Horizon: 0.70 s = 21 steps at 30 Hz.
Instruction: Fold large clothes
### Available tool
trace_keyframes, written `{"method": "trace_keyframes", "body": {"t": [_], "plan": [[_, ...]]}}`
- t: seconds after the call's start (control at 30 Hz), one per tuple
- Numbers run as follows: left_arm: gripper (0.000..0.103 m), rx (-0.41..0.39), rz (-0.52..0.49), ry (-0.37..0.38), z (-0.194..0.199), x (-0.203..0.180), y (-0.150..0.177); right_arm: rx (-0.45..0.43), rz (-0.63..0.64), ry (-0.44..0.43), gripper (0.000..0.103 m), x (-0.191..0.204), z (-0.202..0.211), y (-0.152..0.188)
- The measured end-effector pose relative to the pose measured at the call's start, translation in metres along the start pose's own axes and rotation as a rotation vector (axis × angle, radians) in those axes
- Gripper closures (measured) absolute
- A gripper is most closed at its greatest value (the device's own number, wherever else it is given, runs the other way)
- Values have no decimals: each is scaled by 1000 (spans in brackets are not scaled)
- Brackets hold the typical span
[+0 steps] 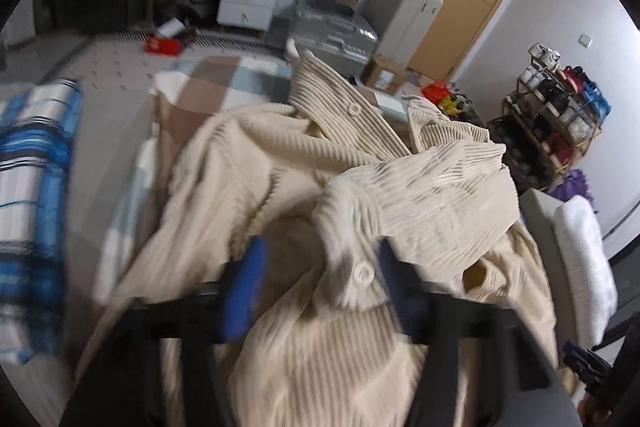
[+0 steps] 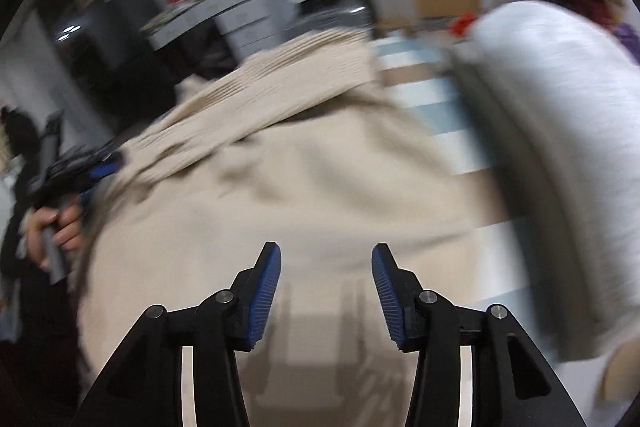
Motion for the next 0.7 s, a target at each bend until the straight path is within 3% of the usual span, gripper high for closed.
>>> {"method": "trace_keyframes", "body": {"t": [0.1,0.17,0.3,0.4,0.47,0.53,0.7], "plan": [[25,-37,-71,-31,26,-1,17,82,18,-67,57,31,-30,20],[3,-38,-106,-54,42,-5,33,130,26,-85,57,44,-49,29],[1,-28,-169,-52,64,-17,65,175,95,-55,57,75,-76,48],[1,10,-164,-11,66,-27,93,169,157,41,58,75,-89,52],[1,42,-176,2,61,-34,107,135,204,91,91,72,-85,55],[2,66,-202,-1,56,-42,116,151,202,53,95,70,-76,58],[1,83,-274,24,56,-60,124,208,328,-42,95,73,-28,90]]}}
Point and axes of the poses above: each gripper's, at about its wrist camera, not at the fingertips, and z roughly against the way its jaws point, x to its left, y to its underside, the point moved 8 cm from there along -z, roughly the way its jaws point, and after that the axes turned 10 degrees about -z, right-handed, at the moved point
